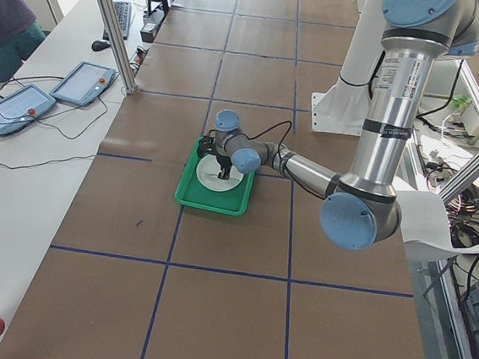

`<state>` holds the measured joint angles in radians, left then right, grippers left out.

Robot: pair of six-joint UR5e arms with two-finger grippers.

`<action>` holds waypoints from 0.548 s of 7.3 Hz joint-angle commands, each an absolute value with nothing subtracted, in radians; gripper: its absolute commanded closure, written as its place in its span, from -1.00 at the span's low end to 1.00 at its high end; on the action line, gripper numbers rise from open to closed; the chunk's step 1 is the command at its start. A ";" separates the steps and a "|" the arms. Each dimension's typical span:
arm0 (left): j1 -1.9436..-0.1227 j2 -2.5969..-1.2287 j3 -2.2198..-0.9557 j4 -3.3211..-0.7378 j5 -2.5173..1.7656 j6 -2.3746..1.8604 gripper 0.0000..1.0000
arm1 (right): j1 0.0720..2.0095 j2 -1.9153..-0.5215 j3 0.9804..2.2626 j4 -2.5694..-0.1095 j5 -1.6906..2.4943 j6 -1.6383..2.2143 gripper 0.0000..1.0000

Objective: Place fork
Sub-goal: 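Lower the left gripper and close it on the fork handle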

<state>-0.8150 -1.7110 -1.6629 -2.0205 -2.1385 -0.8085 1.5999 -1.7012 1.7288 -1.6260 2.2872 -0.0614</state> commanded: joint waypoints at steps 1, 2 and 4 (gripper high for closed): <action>-0.824 -1.698 -1.672 -2.023 -2.149 -0.808 1.00 | 1.600 -1.701 1.729 -1.626 2.287 -0.061 -1.00; -0.854 -1.698 -1.674 -2.023 -2.152 -0.807 1.00 | 1.600 -1.701 1.729 -1.626 2.287 -0.061 -1.00; -0.944 -1.697 -1.675 -2.020 -2.232 -0.802 1.00 | 1.600 -1.701 1.729 -1.626 2.287 -0.061 -1.00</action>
